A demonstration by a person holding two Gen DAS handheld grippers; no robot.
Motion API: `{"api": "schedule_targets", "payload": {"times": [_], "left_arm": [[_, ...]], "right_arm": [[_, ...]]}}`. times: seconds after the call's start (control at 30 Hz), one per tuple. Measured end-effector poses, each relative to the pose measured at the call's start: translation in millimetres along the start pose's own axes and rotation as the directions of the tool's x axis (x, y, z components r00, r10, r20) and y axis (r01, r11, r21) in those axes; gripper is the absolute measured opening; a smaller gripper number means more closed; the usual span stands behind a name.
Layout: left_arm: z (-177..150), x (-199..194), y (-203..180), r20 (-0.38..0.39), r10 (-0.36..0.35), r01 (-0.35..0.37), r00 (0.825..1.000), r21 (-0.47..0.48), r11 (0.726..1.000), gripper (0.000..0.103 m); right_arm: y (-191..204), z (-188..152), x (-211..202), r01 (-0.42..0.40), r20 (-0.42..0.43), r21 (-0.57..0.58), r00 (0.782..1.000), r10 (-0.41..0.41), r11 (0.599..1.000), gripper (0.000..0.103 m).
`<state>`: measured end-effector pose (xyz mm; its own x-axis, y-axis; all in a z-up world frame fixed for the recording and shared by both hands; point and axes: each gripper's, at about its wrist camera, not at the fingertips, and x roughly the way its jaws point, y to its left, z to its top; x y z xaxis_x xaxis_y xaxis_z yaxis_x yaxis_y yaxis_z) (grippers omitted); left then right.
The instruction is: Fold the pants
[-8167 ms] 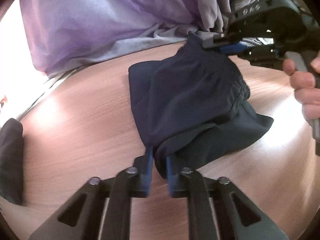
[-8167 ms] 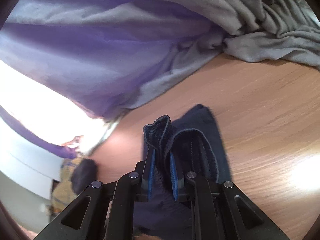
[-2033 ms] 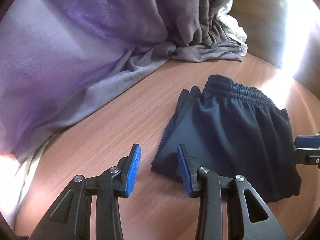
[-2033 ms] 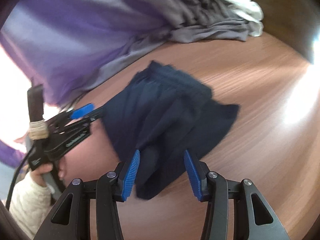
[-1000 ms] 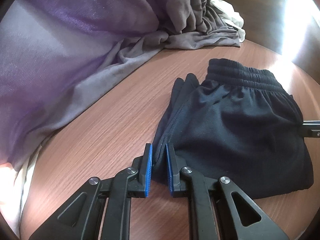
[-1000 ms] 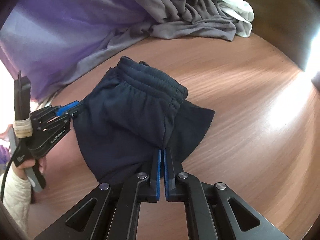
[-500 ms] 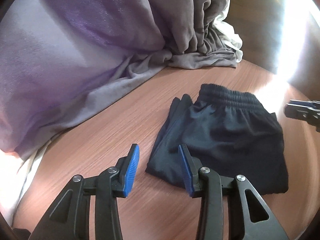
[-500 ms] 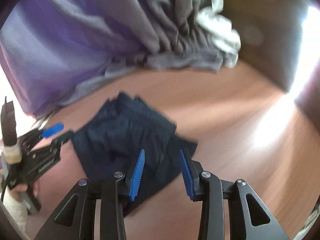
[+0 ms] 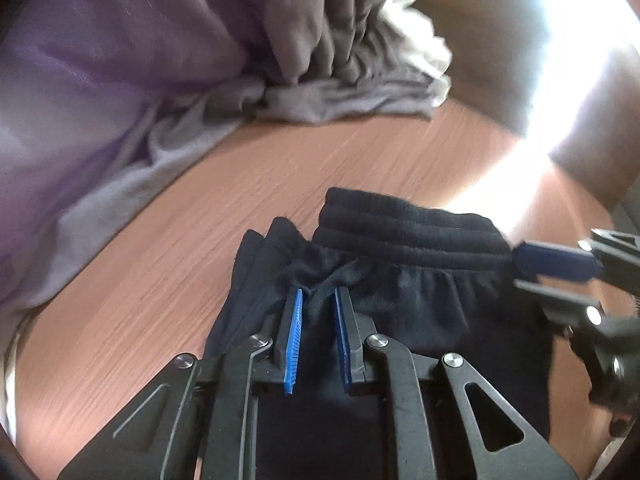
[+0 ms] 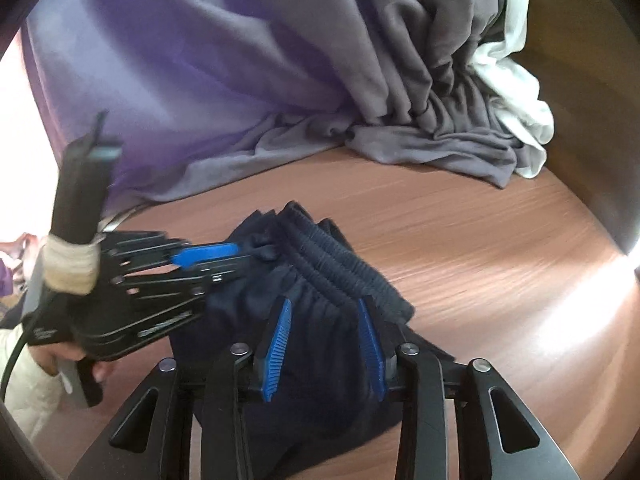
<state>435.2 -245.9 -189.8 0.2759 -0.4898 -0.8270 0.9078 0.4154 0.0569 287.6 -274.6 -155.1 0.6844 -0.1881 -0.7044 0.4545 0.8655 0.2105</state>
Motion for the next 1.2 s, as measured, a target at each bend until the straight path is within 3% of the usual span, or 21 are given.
{"api": "schedule_targets", "payload": {"times": [0.2, 0.37, 0.47, 0.53, 0.63, 0.77, 0.9, 0.93, 1.03, 1.2], "left_arm": [[2.8, 8.5, 10.5, -0.017, -0.041, 0.04, 0.999, -0.074, 0.996, 0.02], [-2.9, -14.8, 20.8, 0.033, -0.027, 0.031, 0.999, -0.128, 0.991, 0.021], [-12.1, -46.2, 29.6, 0.084, 0.045, -0.029, 0.995, -0.181, 0.983, 0.026], [-23.0, -67.9, 31.1, 0.106, 0.104, -0.081, 0.989, -0.203, 0.976, 0.03], [-42.1, -90.7, 28.9, 0.112, 0.157, -0.128, 0.981, -0.233, 0.964, 0.036], [-62.7, -101.5, 27.0, 0.107, 0.206, -0.173, 0.973, -0.255, 0.951, 0.045], [-75.7, -96.4, 26.5, 0.088, 0.217, -0.188, 0.972, -0.259, 0.947, 0.047], [-78.1, -94.7, 25.3, 0.085, 0.215, -0.187, 0.973, -0.262, 0.947, 0.051], [-80.1, -90.9, 21.6, 0.091, 0.206, -0.175, 0.974, -0.27, 0.947, 0.054], [-77.6, -76.0, 34.2, 0.076, 0.181, -0.145, 0.98, -0.343, 0.928, 0.055]], "right_arm": [[-10.4, -9.6, 22.9, 0.042, -0.061, 0.015, 0.997, -0.041, 0.999, 0.014], [-14.4, -10.1, 18.7, 0.033, -0.061, 0.049, 0.998, -0.03, 0.998, 0.013], [-21.0, -6.5, -0.7, 0.031, -0.006, 0.085, 1.0, -0.031, 0.996, 0.024], [-27.8, -7.4, -16.0, 0.068, 0.035, 0.132, 0.997, -0.073, 0.989, 0.055], [-38.3, -13.7, -35.7, 0.091, 0.094, 0.238, 0.989, -0.117, 0.967, 0.065], [-45.4, -23.9, -35.4, 0.098, 0.064, 0.328, 0.99, -0.125, 0.94, 0.07], [-55.1, -34.9, -18.8, 0.036, 0.011, 0.41, 0.999, -0.045, 0.911, 0.07], [-56.7, -39.0, -18.5, 0.026, 0.019, 0.436, 0.999, -0.039, 0.899, 0.071], [-60.9, -45.4, -19.5, 0.013, 0.048, 0.501, 0.998, -0.043, 0.865, 0.091], [-50.6, -40.6, -16.3, 0.004, 0.072, 0.442, 0.997, -0.04, 0.897, 0.091]]}}
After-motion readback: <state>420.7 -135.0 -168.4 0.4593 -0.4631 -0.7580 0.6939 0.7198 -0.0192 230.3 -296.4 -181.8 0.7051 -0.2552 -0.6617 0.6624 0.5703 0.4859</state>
